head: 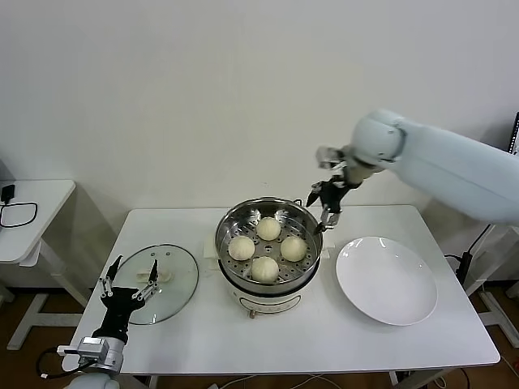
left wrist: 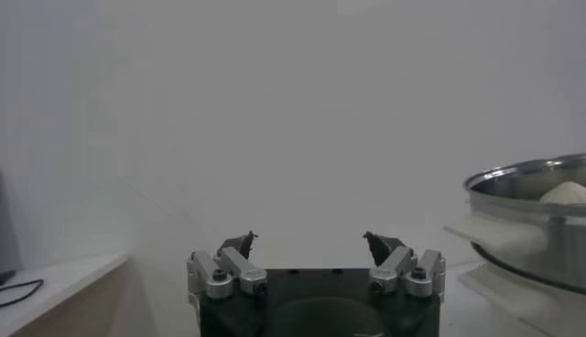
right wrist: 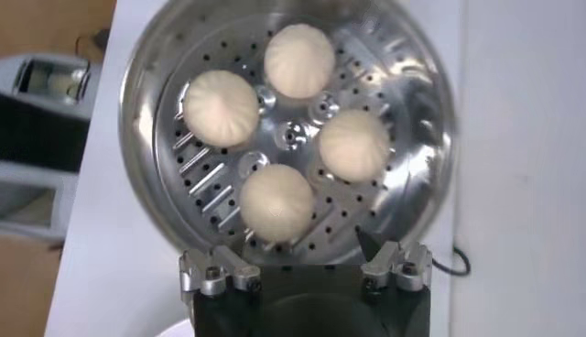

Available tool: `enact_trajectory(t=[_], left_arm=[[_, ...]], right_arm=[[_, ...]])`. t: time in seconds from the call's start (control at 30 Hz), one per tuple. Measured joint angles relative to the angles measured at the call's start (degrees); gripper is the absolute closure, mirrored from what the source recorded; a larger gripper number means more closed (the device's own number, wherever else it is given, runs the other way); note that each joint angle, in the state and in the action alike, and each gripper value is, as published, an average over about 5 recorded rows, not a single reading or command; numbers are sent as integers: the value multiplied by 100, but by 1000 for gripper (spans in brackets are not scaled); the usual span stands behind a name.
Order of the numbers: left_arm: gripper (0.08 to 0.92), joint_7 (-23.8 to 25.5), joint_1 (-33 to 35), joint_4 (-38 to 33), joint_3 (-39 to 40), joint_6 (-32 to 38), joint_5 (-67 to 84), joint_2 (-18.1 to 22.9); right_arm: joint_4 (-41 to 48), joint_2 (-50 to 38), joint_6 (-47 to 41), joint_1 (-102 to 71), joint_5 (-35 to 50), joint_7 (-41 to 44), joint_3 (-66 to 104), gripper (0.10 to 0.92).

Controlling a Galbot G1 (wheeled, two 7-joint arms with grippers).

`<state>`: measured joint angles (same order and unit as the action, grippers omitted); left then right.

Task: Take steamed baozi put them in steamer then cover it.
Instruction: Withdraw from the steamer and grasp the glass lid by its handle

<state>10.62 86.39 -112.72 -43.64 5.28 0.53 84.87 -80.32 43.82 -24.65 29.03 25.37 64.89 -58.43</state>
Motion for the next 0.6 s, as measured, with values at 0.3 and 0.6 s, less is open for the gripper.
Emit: enact_trajectory(t=[0.3, 0.6], left_arm=[[177, -39, -71, -81, 141, -71, -16, -83], [177, -171, -202, 0, 349, 29, 51, -57]], right_arm=[[-800, -1251, 898, -2273, 990, -1850, 2713, 203], [-1720, -1152, 1931, -5667, 1392, -4139, 6028, 203]])
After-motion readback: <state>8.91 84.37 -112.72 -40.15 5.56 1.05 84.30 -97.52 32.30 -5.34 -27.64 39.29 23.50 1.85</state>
